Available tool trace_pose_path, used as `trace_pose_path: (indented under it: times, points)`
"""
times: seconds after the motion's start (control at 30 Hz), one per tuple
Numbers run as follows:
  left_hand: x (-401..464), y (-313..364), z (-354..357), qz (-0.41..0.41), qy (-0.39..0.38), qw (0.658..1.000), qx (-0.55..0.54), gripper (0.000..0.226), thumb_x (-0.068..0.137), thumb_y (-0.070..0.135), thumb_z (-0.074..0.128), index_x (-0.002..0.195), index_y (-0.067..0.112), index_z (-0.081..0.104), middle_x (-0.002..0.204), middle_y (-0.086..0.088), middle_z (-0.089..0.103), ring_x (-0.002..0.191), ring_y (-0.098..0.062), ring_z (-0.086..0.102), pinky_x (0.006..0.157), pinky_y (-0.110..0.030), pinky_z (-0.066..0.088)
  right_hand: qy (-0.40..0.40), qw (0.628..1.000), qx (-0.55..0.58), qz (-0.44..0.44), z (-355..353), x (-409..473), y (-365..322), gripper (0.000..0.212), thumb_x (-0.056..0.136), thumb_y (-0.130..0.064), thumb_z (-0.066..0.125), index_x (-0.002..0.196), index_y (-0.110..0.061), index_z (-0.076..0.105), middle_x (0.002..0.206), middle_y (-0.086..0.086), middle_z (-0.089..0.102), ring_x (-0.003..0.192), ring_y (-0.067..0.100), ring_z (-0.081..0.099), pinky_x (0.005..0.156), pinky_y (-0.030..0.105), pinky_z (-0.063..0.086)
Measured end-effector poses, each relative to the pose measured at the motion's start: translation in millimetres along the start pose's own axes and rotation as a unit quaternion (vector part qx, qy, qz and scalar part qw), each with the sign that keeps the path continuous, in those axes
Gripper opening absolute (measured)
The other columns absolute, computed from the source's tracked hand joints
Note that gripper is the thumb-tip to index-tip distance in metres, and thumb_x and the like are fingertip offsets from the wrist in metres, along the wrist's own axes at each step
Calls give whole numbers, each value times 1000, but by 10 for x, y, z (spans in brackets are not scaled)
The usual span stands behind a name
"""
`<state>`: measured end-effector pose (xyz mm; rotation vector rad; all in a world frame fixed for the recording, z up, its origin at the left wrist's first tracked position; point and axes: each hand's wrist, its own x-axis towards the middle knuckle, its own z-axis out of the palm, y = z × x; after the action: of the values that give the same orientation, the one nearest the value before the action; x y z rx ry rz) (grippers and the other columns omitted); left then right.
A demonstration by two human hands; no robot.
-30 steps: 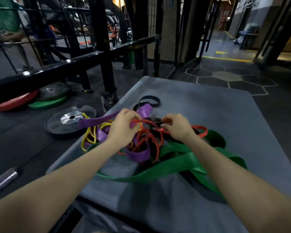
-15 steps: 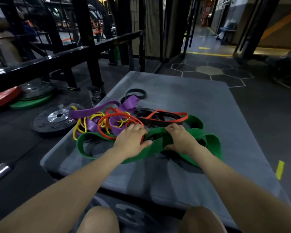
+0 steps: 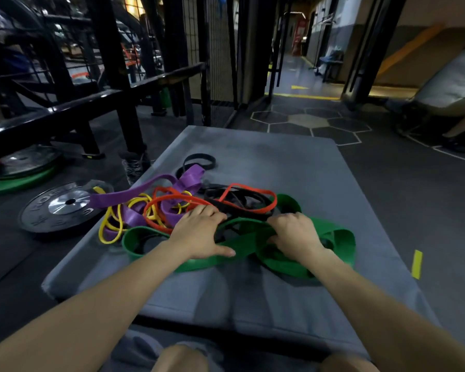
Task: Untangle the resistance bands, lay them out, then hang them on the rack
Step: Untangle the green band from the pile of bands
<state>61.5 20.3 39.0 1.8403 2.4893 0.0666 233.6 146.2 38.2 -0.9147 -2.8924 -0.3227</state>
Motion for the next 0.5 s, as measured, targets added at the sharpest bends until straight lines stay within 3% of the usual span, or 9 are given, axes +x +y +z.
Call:
trace_pose_path:
  times: [0.13, 0.3, 0.4, 0.5]
  points:
    - [-65, 133, -43, 3, 0, 1000, 5, 82, 74, 55, 67, 141, 24, 31, 144, 2, 34, 134, -19, 29, 110, -33, 24, 43, 998, 33, 38, -230, -256, 205, 30, 84, -35, 60, 110, -20, 59, 112, 6, 65, 110, 28, 57, 86, 34, 40]
    - [-250, 343, -123, -5, 16, 998, -65, 75, 78, 44, 67, 141, 18, 34, 143, -3, 37, 131, -23, 34, 107, -34, 32, 84, 992, 79, 48, -561, -537, 372, 23, 85, -36, 60, 97, -17, 61, 103, 3, 67, 106, 28, 57, 85, 36, 40]
    - [-387, 526, -239, 3, 45, 995, -90, 69, 82, 41, 64, 140, 13, 37, 141, -6, 40, 130, -25, 38, 105, -33, 34, 130, 981, 119, 75, -797, -706, 458, 21, 85, -35, 62, 93, -16, 61, 96, 4, 68, 100, 29, 59, 74, 34, 41]
    - [-510, 748, -379, 6, 110, 986, -123, 47, 87, 35, 61, 126, 13, 50, 128, -7, 52, 118, -27, 50, 91, -33, 41, 171, 961, 185, 117, -974, -910, 544, 19, 85, -34, 64, 87, -16, 61, 84, 3, 67, 87, 29, 60, 66, 34, 42]
